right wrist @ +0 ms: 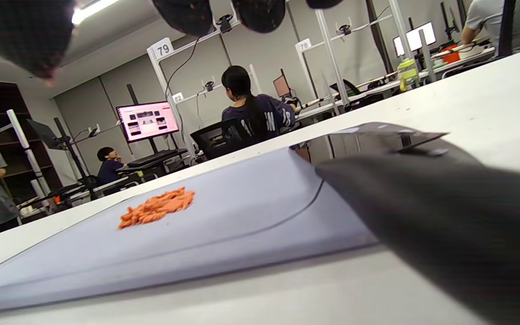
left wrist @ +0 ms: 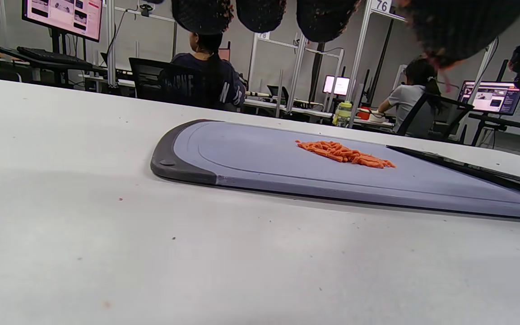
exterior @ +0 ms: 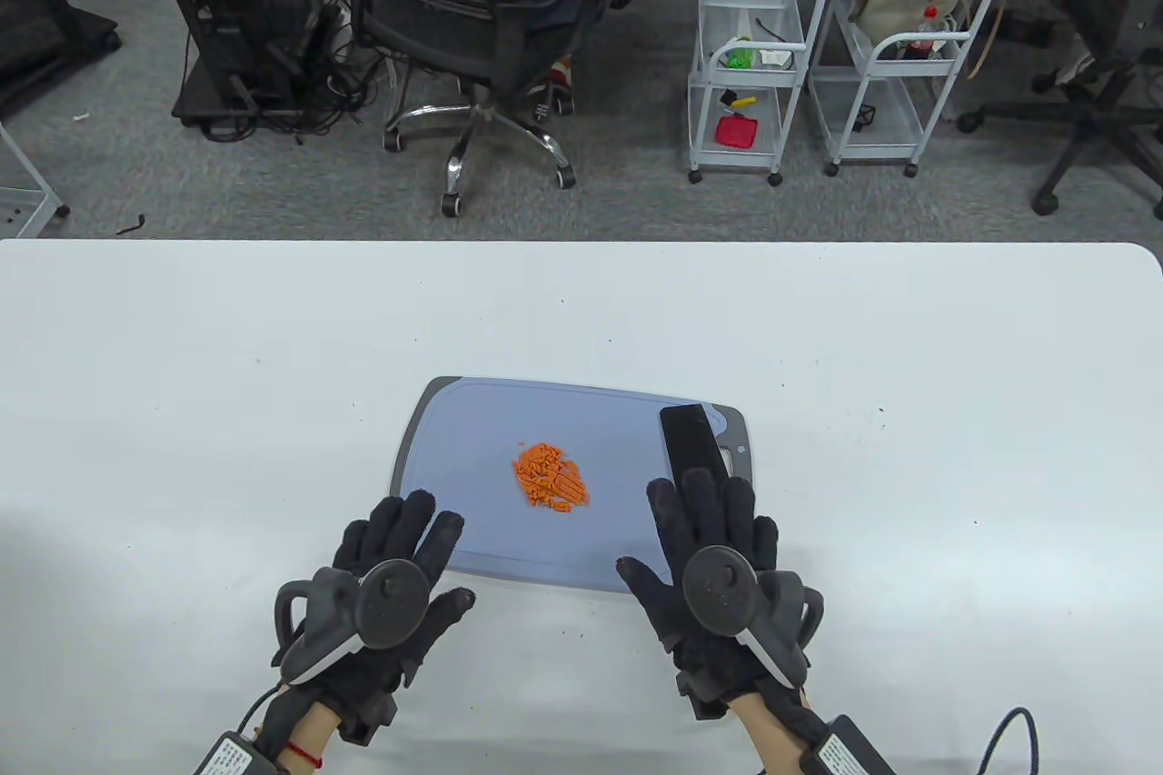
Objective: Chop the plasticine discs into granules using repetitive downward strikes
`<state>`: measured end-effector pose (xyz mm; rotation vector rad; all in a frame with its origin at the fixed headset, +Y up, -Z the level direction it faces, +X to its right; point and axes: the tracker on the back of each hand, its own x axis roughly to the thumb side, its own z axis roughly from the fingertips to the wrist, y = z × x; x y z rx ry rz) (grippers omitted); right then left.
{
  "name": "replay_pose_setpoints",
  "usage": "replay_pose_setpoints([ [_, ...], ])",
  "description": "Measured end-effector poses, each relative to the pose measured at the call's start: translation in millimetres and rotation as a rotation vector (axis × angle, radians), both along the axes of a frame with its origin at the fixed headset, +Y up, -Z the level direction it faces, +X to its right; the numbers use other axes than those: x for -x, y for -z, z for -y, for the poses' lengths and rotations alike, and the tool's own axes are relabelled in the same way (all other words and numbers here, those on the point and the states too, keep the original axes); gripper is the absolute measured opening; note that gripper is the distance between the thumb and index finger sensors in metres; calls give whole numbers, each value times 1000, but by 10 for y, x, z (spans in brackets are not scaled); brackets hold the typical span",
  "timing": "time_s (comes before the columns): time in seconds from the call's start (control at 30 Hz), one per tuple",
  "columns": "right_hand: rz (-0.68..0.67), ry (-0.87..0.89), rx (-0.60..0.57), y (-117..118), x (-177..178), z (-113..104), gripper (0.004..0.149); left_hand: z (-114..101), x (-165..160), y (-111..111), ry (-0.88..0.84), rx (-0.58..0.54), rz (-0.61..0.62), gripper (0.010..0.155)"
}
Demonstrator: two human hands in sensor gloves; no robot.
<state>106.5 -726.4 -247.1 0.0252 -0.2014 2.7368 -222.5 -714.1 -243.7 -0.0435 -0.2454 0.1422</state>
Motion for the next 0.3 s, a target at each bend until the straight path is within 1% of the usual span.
replay_pose_setpoints([
  [0.1, -2, -38, -10, -8, 31, 16, 85, 21, -5, 8, 19, 36, -5, 82],
  [0.3, 7, -22, 19, 0, 27, 31, 84, 50, -22, 18, 28, 57, 0, 81],
])
